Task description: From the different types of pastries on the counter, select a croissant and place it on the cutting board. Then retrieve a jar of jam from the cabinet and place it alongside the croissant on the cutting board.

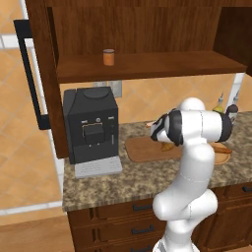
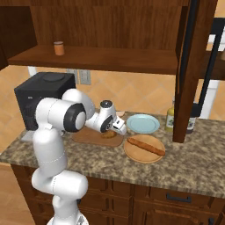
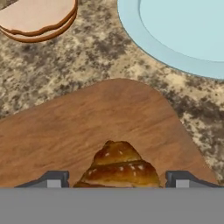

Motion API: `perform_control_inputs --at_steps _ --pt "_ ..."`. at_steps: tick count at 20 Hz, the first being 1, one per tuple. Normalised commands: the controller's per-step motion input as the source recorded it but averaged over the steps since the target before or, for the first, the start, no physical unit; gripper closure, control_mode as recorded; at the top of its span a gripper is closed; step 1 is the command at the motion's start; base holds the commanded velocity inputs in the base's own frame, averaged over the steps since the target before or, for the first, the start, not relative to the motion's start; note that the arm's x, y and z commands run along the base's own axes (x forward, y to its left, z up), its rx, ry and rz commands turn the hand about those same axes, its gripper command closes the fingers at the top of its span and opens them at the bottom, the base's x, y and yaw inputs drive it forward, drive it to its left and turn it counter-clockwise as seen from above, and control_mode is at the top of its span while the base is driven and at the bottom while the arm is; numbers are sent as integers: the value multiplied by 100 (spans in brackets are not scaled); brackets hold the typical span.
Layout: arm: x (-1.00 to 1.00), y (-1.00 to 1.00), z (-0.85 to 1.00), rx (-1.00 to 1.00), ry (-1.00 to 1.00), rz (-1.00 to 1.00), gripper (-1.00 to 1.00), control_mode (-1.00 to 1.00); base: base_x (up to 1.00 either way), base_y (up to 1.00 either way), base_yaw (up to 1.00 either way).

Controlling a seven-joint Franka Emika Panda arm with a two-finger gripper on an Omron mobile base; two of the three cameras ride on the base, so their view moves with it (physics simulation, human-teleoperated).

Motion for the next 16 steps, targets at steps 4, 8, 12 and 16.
perform_control_inputs --at_steps 4,8,12,16 --pt "0 0 -58 0 -5 1 -100 -100 0 0 0" --pt "0 0 -69 -1 -1 0 -100 -100 0 0 0" --pt "0 0 -44 -7 -3 0 -100 -100 0 0 0" --pt "0 0 -18 -4 0 0 -100 -100 0 0 0"
